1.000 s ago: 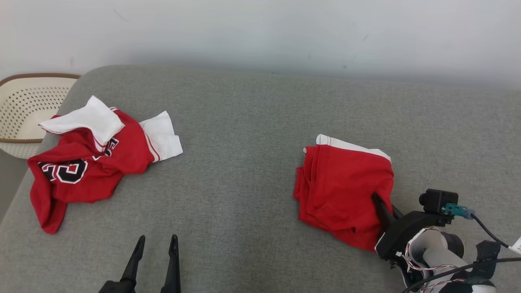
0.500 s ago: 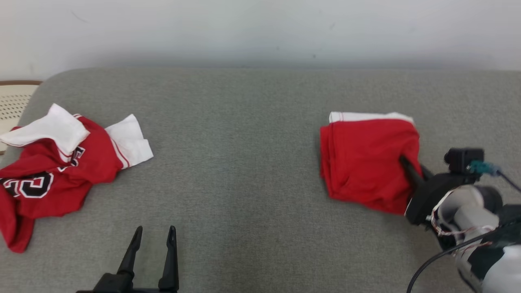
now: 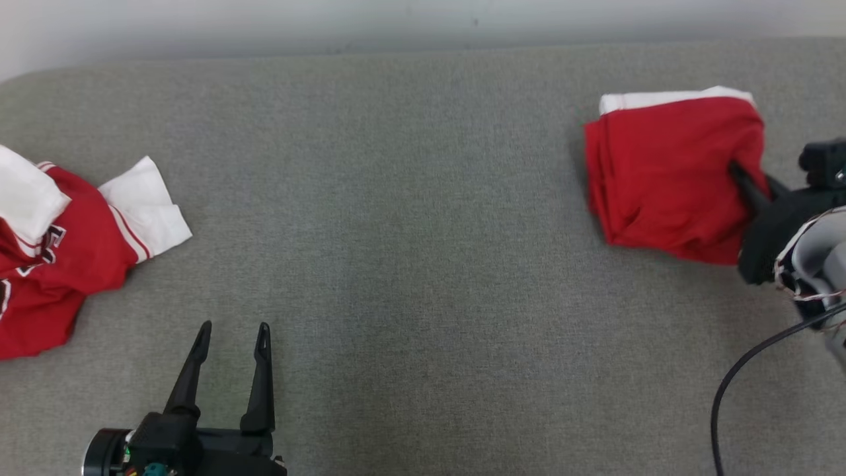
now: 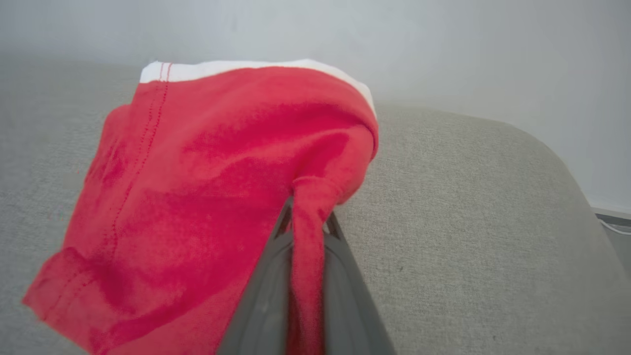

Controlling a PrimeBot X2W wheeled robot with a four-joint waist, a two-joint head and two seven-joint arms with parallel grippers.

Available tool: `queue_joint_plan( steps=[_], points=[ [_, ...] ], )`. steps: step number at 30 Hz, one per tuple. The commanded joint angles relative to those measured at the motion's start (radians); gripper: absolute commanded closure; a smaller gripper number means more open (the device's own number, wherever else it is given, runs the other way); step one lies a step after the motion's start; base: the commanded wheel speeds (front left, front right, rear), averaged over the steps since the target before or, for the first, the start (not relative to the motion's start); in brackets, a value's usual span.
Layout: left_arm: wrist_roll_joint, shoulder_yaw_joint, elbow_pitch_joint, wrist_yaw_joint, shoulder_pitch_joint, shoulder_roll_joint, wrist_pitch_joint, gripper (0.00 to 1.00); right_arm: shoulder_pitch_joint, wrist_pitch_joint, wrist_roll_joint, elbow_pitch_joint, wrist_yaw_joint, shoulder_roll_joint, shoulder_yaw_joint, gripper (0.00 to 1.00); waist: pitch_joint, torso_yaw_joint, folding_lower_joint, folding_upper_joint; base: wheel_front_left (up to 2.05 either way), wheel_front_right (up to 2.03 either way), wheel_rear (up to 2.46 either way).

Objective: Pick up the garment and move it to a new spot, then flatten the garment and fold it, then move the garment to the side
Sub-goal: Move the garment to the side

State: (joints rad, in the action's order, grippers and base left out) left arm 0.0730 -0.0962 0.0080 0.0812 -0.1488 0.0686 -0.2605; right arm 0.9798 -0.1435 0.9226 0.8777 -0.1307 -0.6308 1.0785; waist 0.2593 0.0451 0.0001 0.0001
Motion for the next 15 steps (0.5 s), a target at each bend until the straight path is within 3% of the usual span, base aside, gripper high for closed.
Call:
queue_joint_plan(
  steps=[1,15],
  points=[
    [-0.010,0.004,-0.008,0.002,-0.008,0.009,-0.003,0.00,0.023,0.001,-0.008,0.007,0.000,-0.020,0.014,1.00,0.034,-0.016,-0.0001,-0.0001,0.00,0.00,0.00],
    [-0.033,0.028,-0.074,0.007,-0.002,0.046,-0.003,0.00,0.172,0.013,-0.007,0.028,0.000,-0.179,0.116,1.00,0.112,-0.030,-0.0001,-0.0001,0.00,0.00,0.00]
  ],
)
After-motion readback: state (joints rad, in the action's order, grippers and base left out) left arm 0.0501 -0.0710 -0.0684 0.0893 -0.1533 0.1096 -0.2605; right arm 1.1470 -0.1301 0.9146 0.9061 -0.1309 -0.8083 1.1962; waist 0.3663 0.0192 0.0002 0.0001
